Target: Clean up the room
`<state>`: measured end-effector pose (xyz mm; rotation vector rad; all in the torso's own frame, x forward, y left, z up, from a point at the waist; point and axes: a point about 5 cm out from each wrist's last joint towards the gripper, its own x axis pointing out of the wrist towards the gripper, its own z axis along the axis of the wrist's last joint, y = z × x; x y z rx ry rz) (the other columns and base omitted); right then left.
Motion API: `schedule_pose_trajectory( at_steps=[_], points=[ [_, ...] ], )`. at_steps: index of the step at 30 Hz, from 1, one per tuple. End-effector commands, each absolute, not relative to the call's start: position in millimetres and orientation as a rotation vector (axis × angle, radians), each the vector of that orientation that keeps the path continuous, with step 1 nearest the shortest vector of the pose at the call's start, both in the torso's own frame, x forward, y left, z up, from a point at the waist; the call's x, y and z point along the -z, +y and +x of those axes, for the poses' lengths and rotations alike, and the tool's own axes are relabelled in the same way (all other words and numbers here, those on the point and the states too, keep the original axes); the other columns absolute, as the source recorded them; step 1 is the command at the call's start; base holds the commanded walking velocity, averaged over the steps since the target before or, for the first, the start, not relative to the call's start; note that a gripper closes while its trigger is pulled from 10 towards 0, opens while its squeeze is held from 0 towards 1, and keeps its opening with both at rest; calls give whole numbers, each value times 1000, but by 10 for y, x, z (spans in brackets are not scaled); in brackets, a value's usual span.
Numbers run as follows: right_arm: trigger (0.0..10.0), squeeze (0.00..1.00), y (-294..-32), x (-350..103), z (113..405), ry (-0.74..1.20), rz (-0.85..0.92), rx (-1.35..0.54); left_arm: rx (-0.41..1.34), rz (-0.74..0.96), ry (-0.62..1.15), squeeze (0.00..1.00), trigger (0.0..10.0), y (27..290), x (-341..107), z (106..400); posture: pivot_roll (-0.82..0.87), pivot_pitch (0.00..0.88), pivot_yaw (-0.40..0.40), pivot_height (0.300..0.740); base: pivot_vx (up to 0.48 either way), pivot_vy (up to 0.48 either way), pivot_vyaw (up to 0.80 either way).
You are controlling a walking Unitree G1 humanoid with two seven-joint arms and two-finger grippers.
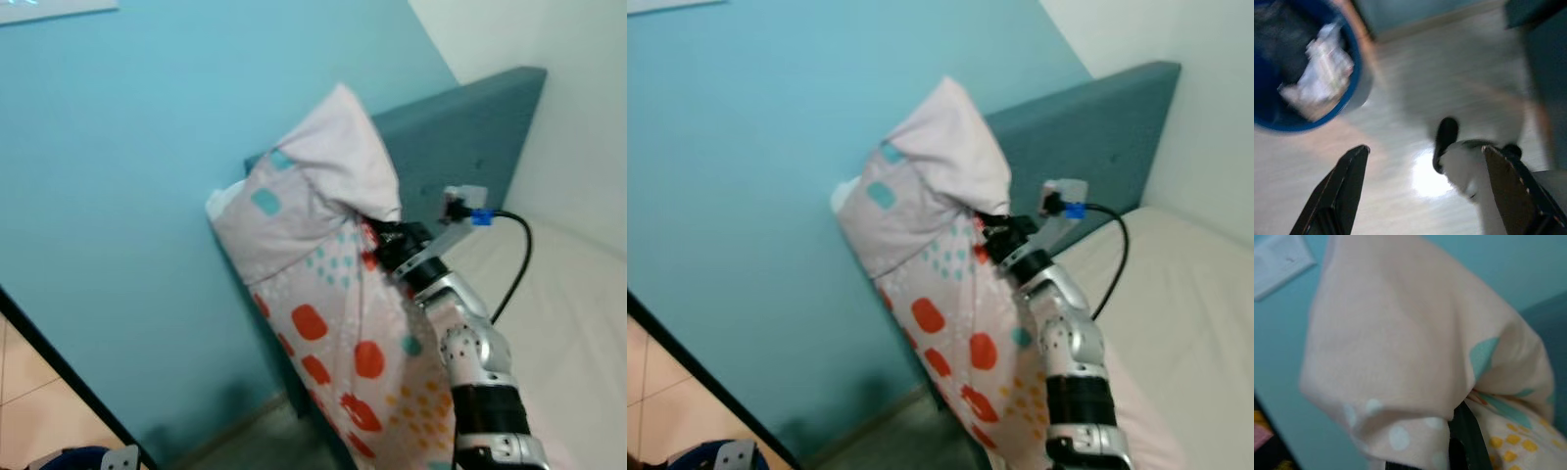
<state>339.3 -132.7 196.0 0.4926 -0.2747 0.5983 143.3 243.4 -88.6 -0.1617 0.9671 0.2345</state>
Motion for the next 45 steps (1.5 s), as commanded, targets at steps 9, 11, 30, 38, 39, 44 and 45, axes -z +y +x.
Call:
schedule_pose_trajectory(
  at_steps=[9,11,30,38,39,44,45],
  points=[
    [0,0,-1292,-2064,3405,-333,503,-609,-217,-153,976,0,10000,2433,887,1434,-128,20,15,740,0,-377,781],
    [0,0,-1329,-2048,3431,-335,516,-560,-227,-169,971,0,10000,2432,888,1432,-128,20,15,740,0,0,781],
    [0,0,-1556,-2065,3511,-355,627,-398,-214,-199,951,0,10000,2400,883,1454,-140,8,12,740,0,0,-337],
    [0,0,-1817,-2004,3554,-400,776,-210,-216,-198,949,0,10000,2391,882,1465,-136,8,7,740,0,0,-482],
    [0,0,-1870,-1984,3566,-400,797,-171,-217,-196,949,0,10000,2391,881,1466,-136,9,6,740,0,0,0],
    [0,0,-2027,-1888,3599,-376,830,-39,-222,-190,947,0,10000,2392,880,1470,-135,7,2,740,0,0,0],
    [0,0,-2067,-1848,3605,-362,826,-1,-223,-189,946,0,10000,2392,879,1472,-135,6,1,740,0,0,0]
  ],
)
